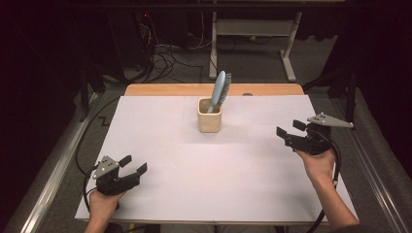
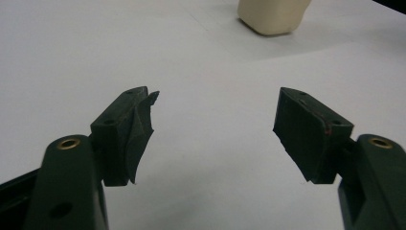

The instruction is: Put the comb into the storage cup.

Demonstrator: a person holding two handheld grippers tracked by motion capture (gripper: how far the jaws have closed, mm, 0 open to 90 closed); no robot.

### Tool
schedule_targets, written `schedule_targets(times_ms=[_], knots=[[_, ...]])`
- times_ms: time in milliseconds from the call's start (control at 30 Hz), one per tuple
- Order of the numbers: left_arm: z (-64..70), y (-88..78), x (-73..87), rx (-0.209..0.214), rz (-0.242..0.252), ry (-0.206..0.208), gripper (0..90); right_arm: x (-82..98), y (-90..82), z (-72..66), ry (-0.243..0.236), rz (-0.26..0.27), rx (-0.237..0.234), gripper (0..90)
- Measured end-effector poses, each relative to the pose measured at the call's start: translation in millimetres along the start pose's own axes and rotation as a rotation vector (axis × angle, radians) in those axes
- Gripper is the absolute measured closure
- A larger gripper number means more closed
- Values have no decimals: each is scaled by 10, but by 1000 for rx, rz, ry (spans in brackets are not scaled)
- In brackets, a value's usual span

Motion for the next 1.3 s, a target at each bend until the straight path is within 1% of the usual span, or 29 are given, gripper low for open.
schedule_targets(times_ms=[267, 1300], knots=[[-5, 0, -1, 0, 3, -6, 299, 54, -48, -9, 1, -1, -3, 275], [-6, -9, -4, -2, 5, -8, 300, 203, -318, 11, 20, 60, 0, 267]])
Point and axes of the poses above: each handheld gripper's, and its own axes: y roughly forward along the jaws, x roughly out of its underside, z roughly to its right, the point moved 6 cm from there along y, roughly forward along the jaws, and after that the axes turned 12 degrees about -x, right-handed, at the moved point
